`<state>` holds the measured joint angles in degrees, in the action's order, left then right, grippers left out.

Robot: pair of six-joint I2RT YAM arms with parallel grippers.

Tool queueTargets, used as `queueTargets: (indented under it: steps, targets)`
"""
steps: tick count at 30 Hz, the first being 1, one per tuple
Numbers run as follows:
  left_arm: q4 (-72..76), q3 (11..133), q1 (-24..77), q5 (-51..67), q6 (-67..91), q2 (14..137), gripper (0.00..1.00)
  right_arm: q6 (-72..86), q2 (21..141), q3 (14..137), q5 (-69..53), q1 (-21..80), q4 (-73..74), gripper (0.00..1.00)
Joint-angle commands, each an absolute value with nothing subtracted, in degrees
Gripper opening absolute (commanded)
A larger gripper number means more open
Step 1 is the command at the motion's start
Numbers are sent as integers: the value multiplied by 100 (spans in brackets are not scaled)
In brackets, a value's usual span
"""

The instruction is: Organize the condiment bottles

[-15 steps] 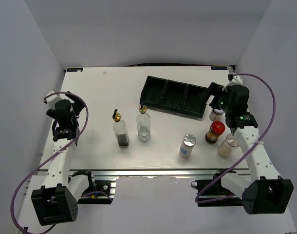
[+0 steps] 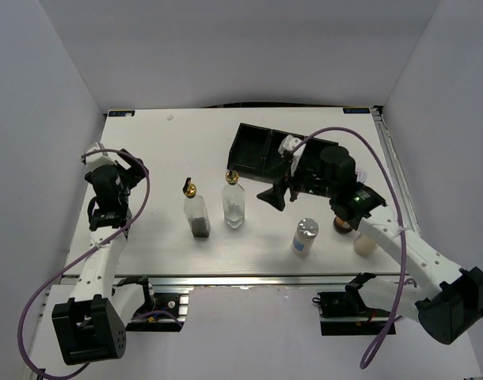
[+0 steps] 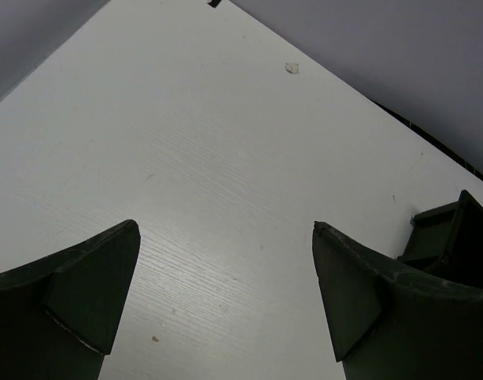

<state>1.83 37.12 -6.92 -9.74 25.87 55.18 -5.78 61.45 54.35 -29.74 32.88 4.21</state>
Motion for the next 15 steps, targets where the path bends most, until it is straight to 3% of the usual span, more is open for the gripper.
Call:
queueTargets:
  steps: [1,15]
  targets:
    - [466,3568,-694,-485,2391,5423,98,-1265,6354,5730,-2848,3699,501,89]
    - [299,3533,-694,-624,2487,5414,98,-660,8103,6346,-2663,4394,-1317,89]
